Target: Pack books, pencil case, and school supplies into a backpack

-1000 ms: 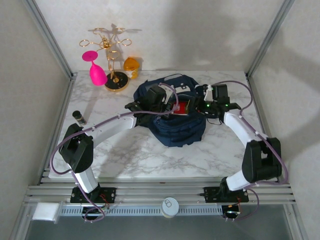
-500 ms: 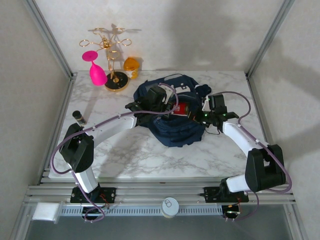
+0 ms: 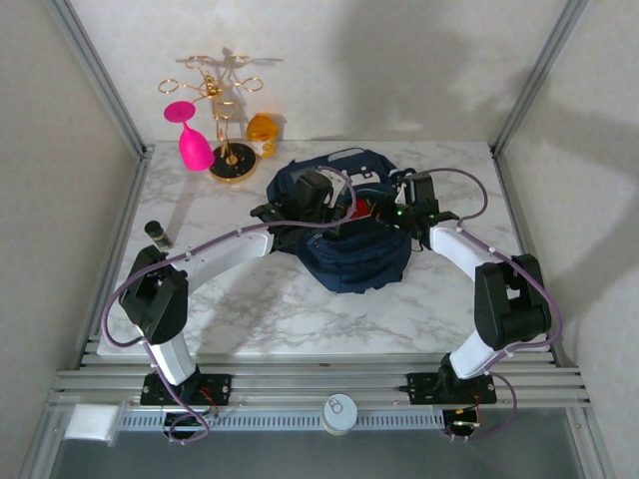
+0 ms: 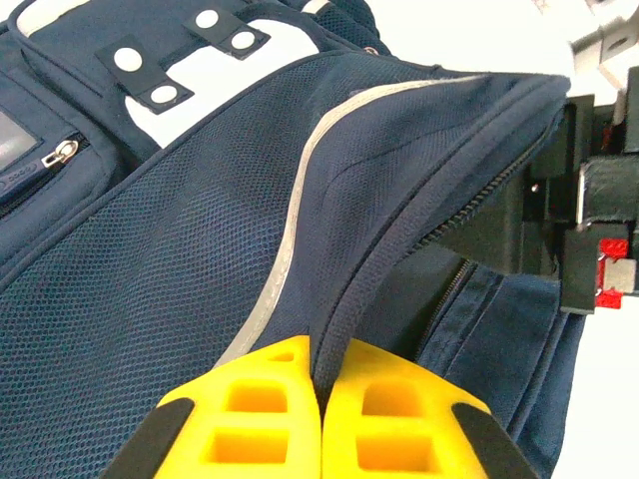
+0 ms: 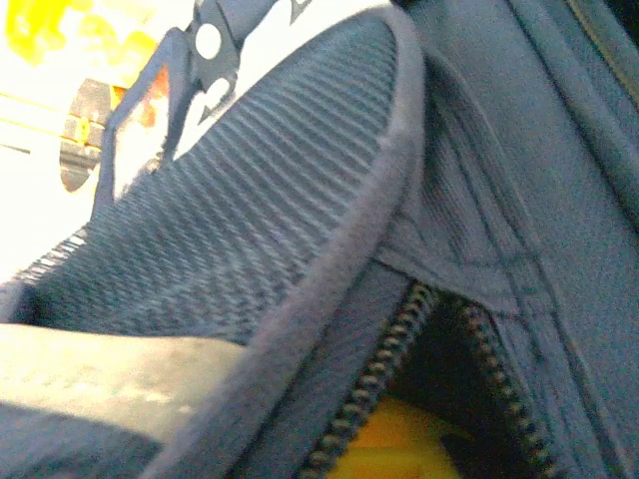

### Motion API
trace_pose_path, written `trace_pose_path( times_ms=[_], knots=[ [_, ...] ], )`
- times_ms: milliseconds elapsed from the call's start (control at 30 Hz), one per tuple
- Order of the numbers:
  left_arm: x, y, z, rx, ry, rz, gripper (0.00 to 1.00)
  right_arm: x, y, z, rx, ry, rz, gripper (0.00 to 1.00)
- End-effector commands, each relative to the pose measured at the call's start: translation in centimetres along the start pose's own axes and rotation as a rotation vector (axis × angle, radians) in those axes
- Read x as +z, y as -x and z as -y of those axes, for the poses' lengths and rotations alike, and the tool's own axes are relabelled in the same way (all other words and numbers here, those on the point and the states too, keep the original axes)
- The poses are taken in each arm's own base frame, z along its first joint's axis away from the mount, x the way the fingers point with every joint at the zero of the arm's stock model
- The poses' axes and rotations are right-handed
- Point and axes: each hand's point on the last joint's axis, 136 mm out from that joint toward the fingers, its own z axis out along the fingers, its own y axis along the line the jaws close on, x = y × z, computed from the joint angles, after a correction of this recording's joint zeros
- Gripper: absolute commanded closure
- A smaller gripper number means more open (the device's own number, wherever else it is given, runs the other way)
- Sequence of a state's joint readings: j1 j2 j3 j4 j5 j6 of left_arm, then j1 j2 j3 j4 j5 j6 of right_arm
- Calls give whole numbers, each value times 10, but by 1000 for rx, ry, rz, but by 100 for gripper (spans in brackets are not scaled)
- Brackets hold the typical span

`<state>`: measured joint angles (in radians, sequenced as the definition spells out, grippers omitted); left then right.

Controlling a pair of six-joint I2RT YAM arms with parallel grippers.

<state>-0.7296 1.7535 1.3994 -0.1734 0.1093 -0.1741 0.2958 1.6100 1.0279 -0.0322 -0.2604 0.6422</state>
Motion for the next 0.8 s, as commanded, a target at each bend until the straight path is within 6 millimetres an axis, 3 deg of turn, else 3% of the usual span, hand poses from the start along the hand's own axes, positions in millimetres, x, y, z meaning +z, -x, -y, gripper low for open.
trace_pose_path(
  times_ms=[0,233,433,567,767],
  knots=[
    [-5,33,22,-45,-67,97,100,-12,22,-16,-67,41,76,93],
    [2,31,27,-107,-81,92,100,-48,-15,-4,-94,16,12,85],
    [19,15,34,-190,-58,46,100,-86,-17,45,68,-79,18,78],
    [38,-4,43,-399,-66,4,100,-101,-3,74,126,-100,41,75],
    [69,-16,88,-487,-111,-21,100,-107,32,83,92,-131,80,72]
  ],
)
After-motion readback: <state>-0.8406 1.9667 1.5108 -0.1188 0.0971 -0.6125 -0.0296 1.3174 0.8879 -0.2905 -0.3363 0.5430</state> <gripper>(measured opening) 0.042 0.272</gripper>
